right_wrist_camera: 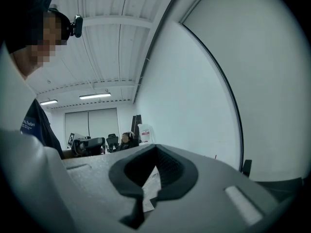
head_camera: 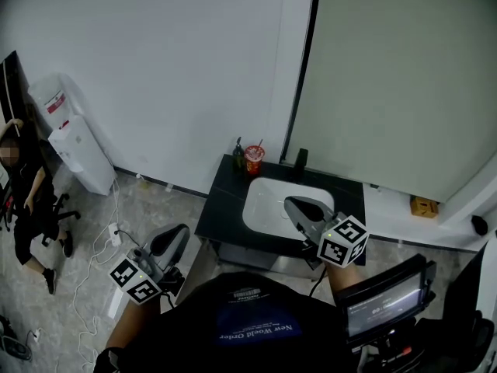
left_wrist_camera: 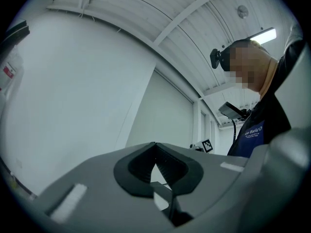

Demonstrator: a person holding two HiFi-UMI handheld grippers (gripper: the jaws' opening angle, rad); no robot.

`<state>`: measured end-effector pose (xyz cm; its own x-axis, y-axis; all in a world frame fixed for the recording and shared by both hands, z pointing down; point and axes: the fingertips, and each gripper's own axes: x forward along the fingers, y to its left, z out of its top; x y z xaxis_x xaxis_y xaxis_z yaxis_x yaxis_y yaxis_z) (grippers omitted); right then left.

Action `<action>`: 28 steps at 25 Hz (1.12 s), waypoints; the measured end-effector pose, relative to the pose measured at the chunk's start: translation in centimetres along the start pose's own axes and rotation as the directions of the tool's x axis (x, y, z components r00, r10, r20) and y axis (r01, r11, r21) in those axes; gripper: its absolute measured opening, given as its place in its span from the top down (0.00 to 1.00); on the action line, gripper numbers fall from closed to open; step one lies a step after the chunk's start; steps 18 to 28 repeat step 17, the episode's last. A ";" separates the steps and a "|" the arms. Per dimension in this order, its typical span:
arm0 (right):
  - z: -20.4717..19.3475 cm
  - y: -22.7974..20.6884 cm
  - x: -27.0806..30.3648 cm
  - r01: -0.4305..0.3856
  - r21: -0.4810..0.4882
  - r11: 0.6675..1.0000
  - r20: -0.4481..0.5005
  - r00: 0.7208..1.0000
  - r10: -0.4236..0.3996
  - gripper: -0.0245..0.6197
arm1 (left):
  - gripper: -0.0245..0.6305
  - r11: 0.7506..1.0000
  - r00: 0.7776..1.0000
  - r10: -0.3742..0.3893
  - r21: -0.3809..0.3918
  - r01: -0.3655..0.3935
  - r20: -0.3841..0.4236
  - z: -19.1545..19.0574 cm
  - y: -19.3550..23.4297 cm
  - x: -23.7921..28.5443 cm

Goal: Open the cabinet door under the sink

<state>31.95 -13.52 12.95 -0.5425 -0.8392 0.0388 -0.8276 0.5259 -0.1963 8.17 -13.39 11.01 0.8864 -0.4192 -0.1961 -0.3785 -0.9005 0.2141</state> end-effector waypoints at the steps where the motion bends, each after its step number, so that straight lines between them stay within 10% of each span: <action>1: -0.1 0.0 0.2 -0.004 -0.001 1.000 -0.002 1.000 0.004 0.96 | 0.96 1.000 1.000 0.000 0.001 0.000 -0.001 0.0 0.0 0.0; 28: -0.8 0.7 1.2 -0.031 -0.014 0.999 -0.023 0.999 0.030 0.96 | 0.96 1.000 1.000 0.012 -0.012 -0.013 -0.016 -0.5 0.3 -0.8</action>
